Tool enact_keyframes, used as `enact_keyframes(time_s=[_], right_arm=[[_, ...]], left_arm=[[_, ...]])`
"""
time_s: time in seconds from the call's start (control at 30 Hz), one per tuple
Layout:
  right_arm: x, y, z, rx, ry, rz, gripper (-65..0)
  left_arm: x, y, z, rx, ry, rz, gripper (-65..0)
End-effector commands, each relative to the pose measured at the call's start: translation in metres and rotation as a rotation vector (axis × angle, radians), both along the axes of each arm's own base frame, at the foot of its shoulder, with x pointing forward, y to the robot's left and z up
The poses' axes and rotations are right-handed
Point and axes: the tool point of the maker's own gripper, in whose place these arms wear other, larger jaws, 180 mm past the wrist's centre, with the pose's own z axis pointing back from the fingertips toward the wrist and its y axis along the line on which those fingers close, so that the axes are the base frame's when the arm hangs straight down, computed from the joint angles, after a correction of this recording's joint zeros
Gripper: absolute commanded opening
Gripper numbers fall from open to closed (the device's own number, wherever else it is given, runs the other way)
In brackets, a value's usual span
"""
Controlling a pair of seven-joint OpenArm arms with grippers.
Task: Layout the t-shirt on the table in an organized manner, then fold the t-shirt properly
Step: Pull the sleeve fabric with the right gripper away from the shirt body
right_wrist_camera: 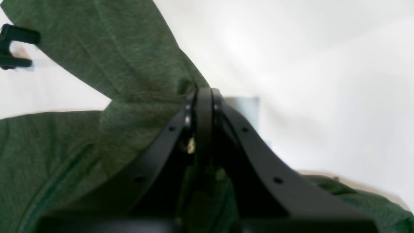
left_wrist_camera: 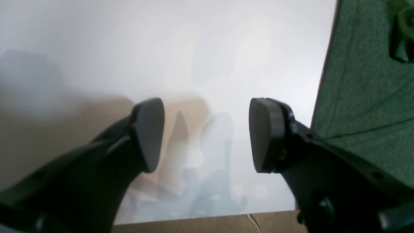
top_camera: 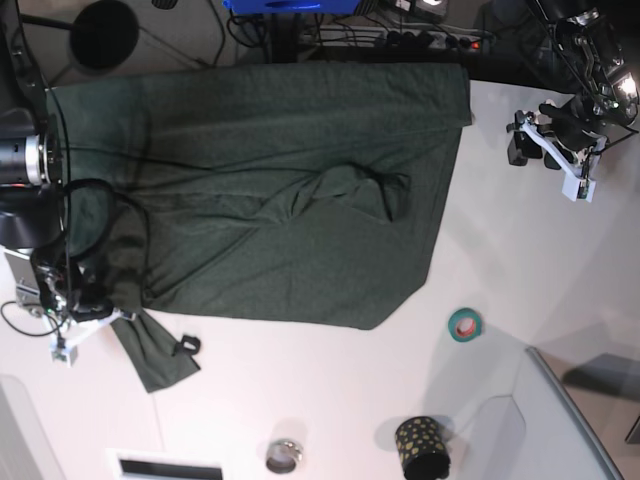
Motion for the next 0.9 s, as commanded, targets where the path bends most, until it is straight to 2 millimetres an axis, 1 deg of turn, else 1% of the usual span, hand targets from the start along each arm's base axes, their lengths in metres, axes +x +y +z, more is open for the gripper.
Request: enact_keyframes(time_s=[0.0,0.07,0.17,0.2,0.27,0.33,0.4,0.5,0.6,0.67,0.7,0.73,0.8,0.87], right_arm=[[0.022,-0.009,0.024,-0.011,-0.071,-0.012,-64.2],[0.024,-0.009,0.026,-0.012,-0.077,-0.011,-65.0],[0.036,-0.005,0.043,-0.02,-0.13,0.011,-65.0],[0.036,-0.003,0.045,-0.02,-0.129,0.021,-65.0],[0.039,0.005,0.057,-0.019,-0.142,0.049,-65.0],[0.035,0.013,0.062,-0.022,-0.148,0.077,-65.0],[0.031,0.021,0.075,-0.021,-0.179,0.103,-65.0],[0.013,0.026,0.091,0.005,-0.204,0.1,-65.0],[-0.011,0.045,0.103,0.038,-0.228,0.121,-65.0],[-0.032,0.053,0.111,0.03,-0.233,0.15,-65.0],[-0.041,0.064,0.114,0.036,-0.238,0.17,-65.0],[-0.049,0.072,0.114,0.044,-0.235,0.184,-65.0],[-0.072,0.087,0.107,0.065,-0.202,0.203,-65.0],[-0.087,0.1,0.097,0.097,-0.166,0.209,-65.0]], left_arm=[[0.009,0.006,0.01,0.015,-0.039,-0.006,-25.3],[0.009,0.006,0.01,0.015,-0.039,-0.006,-25.3],[0.008,0.006,0.01,0.016,-0.038,-0.006,-25.3],[0.008,0.006,0.01,0.016,-0.038,-0.006,-25.3],[0.008,0.007,0.011,0.017,-0.039,-0.004,-25.3],[0.008,0.007,0.011,0.017,-0.039,-0.004,-25.3],[0.009,0.007,0.011,0.016,-0.04,-0.005,-25.3],[0.009,0.007,0.011,0.016,-0.04,-0.005,-25.3],[0.01,0.007,0.011,0.016,-0.041,-0.005,-25.3],[0.01,0.006,0.011,0.016,-0.041,-0.006,-25.3],[0.01,0.006,0.011,0.016,-0.042,-0.006,-25.3],[0.01,0.006,0.011,0.016,-0.042,-0.006,-25.3],[0.016,0.007,0.014,0.016,-0.054,-0.006,-25.3],[0.017,0.007,0.014,0.016,-0.057,-0.006,-25.3]])
